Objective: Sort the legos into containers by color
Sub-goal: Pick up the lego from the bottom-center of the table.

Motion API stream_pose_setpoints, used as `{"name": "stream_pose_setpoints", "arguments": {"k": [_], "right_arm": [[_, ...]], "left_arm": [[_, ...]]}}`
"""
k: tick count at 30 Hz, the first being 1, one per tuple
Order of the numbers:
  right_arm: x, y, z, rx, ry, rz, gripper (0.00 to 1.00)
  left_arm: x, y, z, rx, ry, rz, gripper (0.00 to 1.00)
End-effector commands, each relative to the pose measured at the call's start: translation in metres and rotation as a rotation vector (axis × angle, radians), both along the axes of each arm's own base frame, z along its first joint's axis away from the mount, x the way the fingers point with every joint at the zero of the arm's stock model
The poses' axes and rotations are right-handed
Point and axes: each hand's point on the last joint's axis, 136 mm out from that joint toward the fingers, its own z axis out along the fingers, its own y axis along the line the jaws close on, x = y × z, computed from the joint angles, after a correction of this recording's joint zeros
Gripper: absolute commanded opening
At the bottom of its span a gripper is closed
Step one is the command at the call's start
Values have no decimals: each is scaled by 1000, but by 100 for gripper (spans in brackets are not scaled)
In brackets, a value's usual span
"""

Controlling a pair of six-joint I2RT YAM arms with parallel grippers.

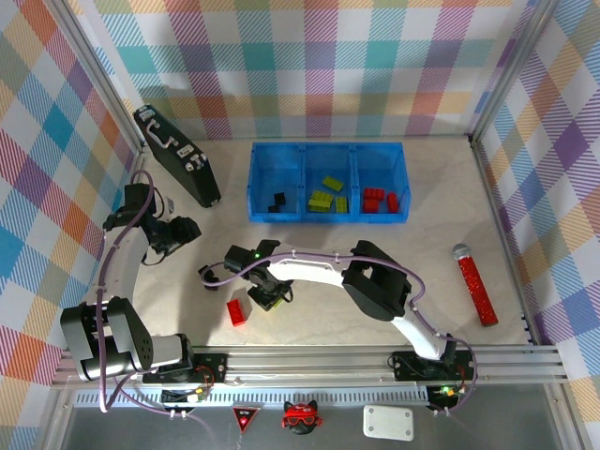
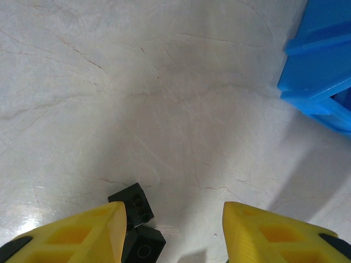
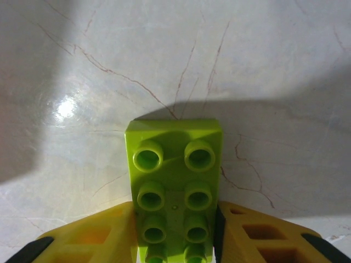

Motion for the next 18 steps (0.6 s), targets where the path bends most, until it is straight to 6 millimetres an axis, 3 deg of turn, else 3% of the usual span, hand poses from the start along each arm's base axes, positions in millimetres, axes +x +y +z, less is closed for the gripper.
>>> {"name": "stream_pose_setpoints", "arguments": {"k": [1,8,18], "right_arm": [[1,-1,28,38,-34,-23,39],[8,-4,51,75,-49,-53,39],[33,-20,74,112,-72,-127,39]], "left_arm": [[-1,2,5,5,-29,-8,50],[-1,4,8,15,-44,-6,50],[3,1,12,0,-62,-16,50]]}}
